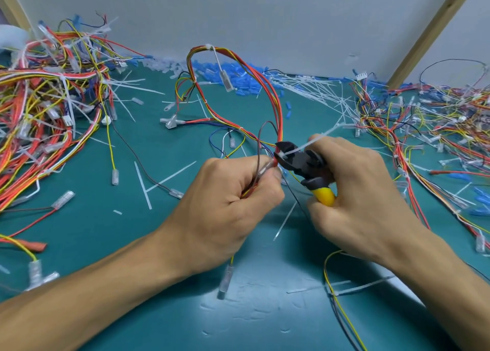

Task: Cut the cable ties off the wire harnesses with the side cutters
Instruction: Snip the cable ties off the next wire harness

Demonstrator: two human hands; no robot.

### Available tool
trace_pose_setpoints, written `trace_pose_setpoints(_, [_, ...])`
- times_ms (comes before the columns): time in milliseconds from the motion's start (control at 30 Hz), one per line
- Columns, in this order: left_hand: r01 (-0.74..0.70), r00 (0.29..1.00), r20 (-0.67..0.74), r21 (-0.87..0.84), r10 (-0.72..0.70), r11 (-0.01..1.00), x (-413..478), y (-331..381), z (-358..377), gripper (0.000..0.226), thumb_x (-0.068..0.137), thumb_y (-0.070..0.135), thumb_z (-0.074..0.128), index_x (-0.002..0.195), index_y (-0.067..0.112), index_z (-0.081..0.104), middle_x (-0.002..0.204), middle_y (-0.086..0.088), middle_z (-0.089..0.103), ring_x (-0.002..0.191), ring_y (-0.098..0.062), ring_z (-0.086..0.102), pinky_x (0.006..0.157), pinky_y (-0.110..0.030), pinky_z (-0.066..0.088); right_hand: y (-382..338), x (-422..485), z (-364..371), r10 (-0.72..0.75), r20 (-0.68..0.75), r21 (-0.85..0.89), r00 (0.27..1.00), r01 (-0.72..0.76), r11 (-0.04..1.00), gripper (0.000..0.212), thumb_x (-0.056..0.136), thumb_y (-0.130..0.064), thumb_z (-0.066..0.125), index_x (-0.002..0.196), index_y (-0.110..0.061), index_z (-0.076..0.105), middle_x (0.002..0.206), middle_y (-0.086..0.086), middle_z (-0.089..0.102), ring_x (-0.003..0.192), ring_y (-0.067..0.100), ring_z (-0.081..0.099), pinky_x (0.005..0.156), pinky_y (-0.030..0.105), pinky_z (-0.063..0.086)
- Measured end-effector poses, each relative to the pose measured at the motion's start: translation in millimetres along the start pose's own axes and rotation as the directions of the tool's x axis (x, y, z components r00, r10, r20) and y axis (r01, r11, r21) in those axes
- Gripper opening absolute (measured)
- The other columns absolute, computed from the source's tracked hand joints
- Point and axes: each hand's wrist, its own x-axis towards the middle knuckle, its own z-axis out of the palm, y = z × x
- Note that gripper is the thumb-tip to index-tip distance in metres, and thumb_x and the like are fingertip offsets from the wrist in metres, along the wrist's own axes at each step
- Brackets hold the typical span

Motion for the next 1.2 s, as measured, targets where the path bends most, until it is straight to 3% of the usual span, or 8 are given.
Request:
trace_pose_setpoints(167, [-0.035, 0.999, 0.012, 0.016, 0.035, 0.999, -1, -1, 1, 0.042, 0.095, 0.041, 0.048, 0.072, 0.009, 0.033, 0.056, -0.008, 0.025, 0.043, -0.017, 0.024, 0.036, -0.034, 0.029, 3, -1, 1, 0.008, -0.030, 0.058, 1.000, -0.007, 0.998, 0.023, 0.060, -0.008, 0.046, 0.069, -0.024, 0.032, 0.059, -0.001, 0.027, 0.062, 0.027, 0.025, 0.053, 0.037, 0.021])
trace_pose_setpoints(267, [-0.050, 0.999, -0.020, 0.004, 0.050, 0.999, -1, -1, 0, 0.042, 0.098, 0.041, 0.047, 0.072, 0.011, 0.033, 0.055, -0.005, 0.025, 0.042, -0.020, 0.025, 0.037, -0.036, 0.031, -1, -1, 4, 0.025, -0.003, 0.087, 1.000, -0.024, 0.996, 0.020, 0.059, -0.006, 0.047, 0.071, -0.018, 0.036, 0.061, -0.002, 0.032, 0.064, 0.025, 0.027, 0.054, 0.036, 0.026])
trace_pose_setpoints(367, [-0.061, 0.994, -0.088, -0.025, 0.059, 0.998, 2, 0, -3, 0.041, 0.100, 0.040, 0.048, 0.072, 0.013, 0.035, 0.055, -0.001, 0.024, 0.043, -0.027, 0.025, 0.040, -0.042, 0.036, -2, 0, 3, 0.041, 0.010, 0.052, 0.999, -0.041, 0.998, 0.027, 0.061, -0.010, 0.053, 0.071, -0.024, 0.033, 0.061, -0.006, 0.032, 0.062, 0.019, 0.030, 0.054, 0.031, 0.025])
trace_pose_setpoints(467, [-0.146, 0.982, -0.111, 0.077, 0.154, 0.986, 1, 4, -5, 0.040, 0.103, 0.033, 0.048, 0.070, 0.011, 0.039, 0.051, -0.008, 0.030, 0.041, -0.032, 0.033, 0.040, -0.039, 0.033, -7, -3, 2, 0.024, 0.004, 0.110, 1.000, -0.025, 0.994, 0.021, 0.061, -0.009, 0.055, 0.070, -0.019, 0.039, 0.060, -0.004, 0.031, 0.061, 0.021, 0.028, 0.053, 0.033, 0.024])
trace_pose_setpoints(633, [-0.187, 0.966, -0.144, 0.172, 0.213, 0.967, 1, 7, -6, 0.042, 0.103, 0.028, 0.047, 0.071, 0.001, 0.044, 0.048, -0.013, 0.036, 0.040, -0.029, 0.037, 0.042, -0.040, 0.030, -19, -7, 2, 0.024, 0.014, 0.188, 1.000, -0.026, 0.982, 0.014, 0.061, -0.006, 0.056, 0.071, -0.010, 0.048, 0.062, 0.004, 0.037, 0.063, 0.025, 0.031, 0.053, 0.038, 0.030])
trace_pose_setpoints(933, [-0.195, 0.957, -0.167, 0.231, 0.237, 0.953, 2, 8, -6, 0.041, 0.102, 0.025, 0.050, 0.067, 0.005, 0.041, 0.046, -0.012, 0.036, 0.041, -0.026, 0.037, 0.044, -0.041, 0.031, -20, -7, 2, 0.128, 0.005, 0.190, 0.992, -0.126, 0.974, 0.014, 0.062, -0.009, 0.058, 0.070, -0.004, 0.049, 0.062, 0.012, 0.035, 0.065, 0.026, 0.027, 0.052, 0.036, 0.024])
trace_pose_setpoints(1200, [-0.207, 0.957, -0.150, 0.236, 0.246, 0.949, 2, 10, -5, 0.042, 0.101, 0.025, 0.051, 0.066, 0.004, 0.041, 0.046, -0.010, 0.034, 0.041, -0.026, 0.036, 0.043, -0.040, 0.030, -19, -8, 2, 0.167, 0.017, 0.213, 0.986, -0.167, 0.963, 0.012, 0.062, -0.009, 0.057, 0.068, -0.009, 0.047, 0.063, 0.013, 0.036, 0.063, 0.026, 0.028, 0.051, 0.038, 0.024])
